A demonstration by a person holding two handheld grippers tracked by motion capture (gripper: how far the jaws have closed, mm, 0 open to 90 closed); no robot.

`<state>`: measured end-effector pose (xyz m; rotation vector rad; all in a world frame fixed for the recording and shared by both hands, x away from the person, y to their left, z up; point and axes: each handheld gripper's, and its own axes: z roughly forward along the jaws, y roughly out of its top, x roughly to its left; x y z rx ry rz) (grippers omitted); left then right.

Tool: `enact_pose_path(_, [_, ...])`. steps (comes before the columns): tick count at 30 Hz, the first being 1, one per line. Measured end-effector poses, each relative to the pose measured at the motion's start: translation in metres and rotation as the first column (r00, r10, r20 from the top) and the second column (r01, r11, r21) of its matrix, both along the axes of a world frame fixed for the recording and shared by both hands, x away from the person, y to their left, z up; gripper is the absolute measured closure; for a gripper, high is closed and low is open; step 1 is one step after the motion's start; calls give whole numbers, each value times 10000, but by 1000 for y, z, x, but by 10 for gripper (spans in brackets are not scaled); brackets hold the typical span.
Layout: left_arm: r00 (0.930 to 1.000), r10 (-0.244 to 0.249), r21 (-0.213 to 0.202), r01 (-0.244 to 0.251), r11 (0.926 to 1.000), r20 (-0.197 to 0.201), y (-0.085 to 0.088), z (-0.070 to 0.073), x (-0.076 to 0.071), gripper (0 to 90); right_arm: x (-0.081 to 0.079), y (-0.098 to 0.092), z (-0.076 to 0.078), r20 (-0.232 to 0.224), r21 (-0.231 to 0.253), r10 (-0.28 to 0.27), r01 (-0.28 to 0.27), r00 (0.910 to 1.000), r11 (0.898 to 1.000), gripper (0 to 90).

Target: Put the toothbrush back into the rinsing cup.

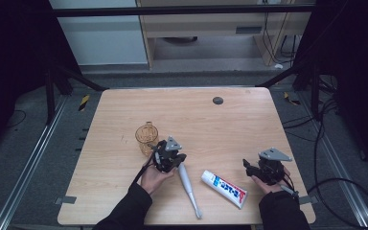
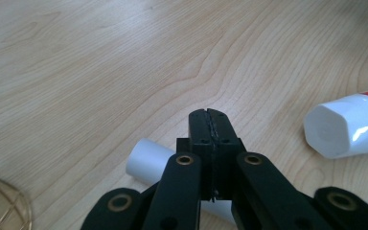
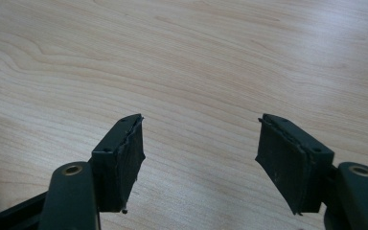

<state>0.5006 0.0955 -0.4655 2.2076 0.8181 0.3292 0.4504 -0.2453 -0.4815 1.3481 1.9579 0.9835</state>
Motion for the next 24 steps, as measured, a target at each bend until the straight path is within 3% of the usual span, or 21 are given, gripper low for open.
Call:
enact_pose_path(5, [9998,-179,333,183,9993,-119,-2,-8,5,897,0,0,0,8,-35,4,-4,10000,10000,328])
enact_pose_path(24, [9993,-200,599,218,9980,-303,1,-10,5,898,1,0,-1,-17,-68,22,-22,10000,10000,327])
